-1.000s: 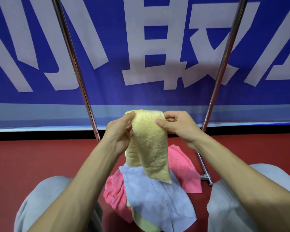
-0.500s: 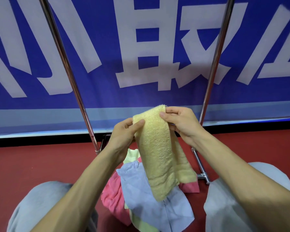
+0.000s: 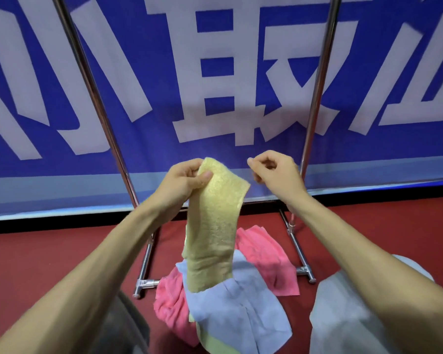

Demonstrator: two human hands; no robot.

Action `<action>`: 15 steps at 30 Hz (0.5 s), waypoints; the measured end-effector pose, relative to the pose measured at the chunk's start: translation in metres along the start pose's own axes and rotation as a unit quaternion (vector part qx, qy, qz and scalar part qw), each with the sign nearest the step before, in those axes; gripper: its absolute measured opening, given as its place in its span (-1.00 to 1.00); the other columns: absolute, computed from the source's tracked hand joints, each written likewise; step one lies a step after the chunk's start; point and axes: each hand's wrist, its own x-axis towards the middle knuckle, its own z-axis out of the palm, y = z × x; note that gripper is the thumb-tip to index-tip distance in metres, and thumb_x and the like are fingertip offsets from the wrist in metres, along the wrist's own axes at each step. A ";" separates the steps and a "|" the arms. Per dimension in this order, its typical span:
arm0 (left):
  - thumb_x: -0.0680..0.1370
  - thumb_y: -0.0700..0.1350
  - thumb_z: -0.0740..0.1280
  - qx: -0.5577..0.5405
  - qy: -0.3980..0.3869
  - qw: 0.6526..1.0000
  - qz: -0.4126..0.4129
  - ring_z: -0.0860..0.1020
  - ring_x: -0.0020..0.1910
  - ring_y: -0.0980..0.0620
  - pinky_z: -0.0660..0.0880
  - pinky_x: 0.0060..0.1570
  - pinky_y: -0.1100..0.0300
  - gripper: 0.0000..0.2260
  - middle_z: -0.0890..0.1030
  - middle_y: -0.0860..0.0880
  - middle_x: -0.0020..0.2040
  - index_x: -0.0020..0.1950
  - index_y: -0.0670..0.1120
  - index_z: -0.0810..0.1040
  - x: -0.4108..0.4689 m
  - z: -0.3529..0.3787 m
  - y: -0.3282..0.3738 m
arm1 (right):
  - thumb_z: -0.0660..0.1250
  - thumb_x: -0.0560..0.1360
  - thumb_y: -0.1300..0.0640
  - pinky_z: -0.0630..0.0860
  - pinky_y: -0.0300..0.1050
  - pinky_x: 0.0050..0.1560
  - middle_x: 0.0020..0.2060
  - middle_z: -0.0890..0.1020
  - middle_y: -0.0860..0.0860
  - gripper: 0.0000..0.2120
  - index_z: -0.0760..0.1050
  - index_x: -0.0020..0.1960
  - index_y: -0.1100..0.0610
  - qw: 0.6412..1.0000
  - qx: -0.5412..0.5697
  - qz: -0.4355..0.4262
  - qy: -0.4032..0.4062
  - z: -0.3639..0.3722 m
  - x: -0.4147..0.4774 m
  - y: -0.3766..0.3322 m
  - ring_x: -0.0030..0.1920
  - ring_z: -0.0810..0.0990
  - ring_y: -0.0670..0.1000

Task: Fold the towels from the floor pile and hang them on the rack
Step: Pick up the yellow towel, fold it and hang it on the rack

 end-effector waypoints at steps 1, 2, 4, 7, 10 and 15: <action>0.59 -0.26 0.24 0.019 -0.013 1.000 0.006 0.50 -0.27 0.06 0.43 -0.28 0.32 -0.90 0.54 -0.10 -0.22 -0.03 -0.24 0.54 0.003 -0.006 0.011 | 0.36 0.51 0.08 0.59 0.09 0.02 -0.30 0.64 -0.01 -0.89 0.58 -0.15 0.10 1.000 0.017 -0.009 -0.020 0.000 0.009 -0.010 -0.24 0.62 -0.03; 0.59 -0.28 0.24 0.036 -0.026 0.999 0.014 0.48 -0.28 0.08 0.41 -0.27 0.33 -0.90 0.52 -0.07 -0.24 -0.04 -0.23 0.54 0.005 -0.012 0.023 | 0.33 0.54 0.13 0.57 0.08 0.10 -0.22 0.66 0.00 -0.92 0.58 -0.07 0.10 0.997 0.042 -0.013 -0.056 0.001 0.016 -0.024 -0.16 0.64 -0.03; 0.59 -0.28 0.22 0.068 -0.042 0.996 0.027 0.47 -0.24 0.07 0.41 -0.22 0.29 -0.87 0.52 -0.06 -0.21 0.04 -0.23 0.55 0.011 -0.023 0.050 | 0.25 0.59 0.17 0.52 0.01 0.17 -0.07 0.66 0.01 -0.84 0.57 0.08 0.15 0.985 0.085 -0.011 -0.152 0.003 0.029 -0.055 -0.02 0.63 -0.04; 0.61 -0.29 0.17 0.099 -0.057 0.992 0.046 0.50 -0.11 0.00 0.46 -0.10 0.22 -0.81 0.56 -0.08 -0.10 0.10 -0.19 0.56 0.017 -0.037 0.090 | 0.20 0.61 0.13 0.49 -0.13 -0.04 -0.10 0.66 0.02 -0.77 0.56 0.17 0.17 0.955 0.126 -0.002 -0.270 0.004 0.037 -0.093 -0.10 0.60 -0.05; 0.61 -0.32 0.14 0.121 -0.061 0.989 0.062 0.55 -0.14 0.08 0.51 -0.18 0.28 -0.76 0.58 -0.01 -0.13 0.05 -0.10 0.57 0.017 -0.048 0.128 | 0.16 0.62 0.18 0.22 -0.29 -0.44 -0.52 0.48 -0.11 -0.76 0.53 0.19 0.19 0.932 0.151 0.013 -0.328 -0.001 0.043 -0.117 -0.52 0.37 -0.16; 0.61 -0.31 0.14 0.182 -0.053 0.979 0.069 0.57 -0.23 0.12 0.52 -0.27 0.31 -0.75 0.58 -0.02 -0.18 -0.02 -0.11 0.59 0.010 -0.068 0.178 | 0.06 0.62 0.28 0.36 -0.38 -0.49 -0.47 0.52 -0.06 -0.69 0.43 0.27 0.36 0.897 0.223 0.016 -0.380 -0.009 0.055 -0.150 -0.53 0.46 -0.17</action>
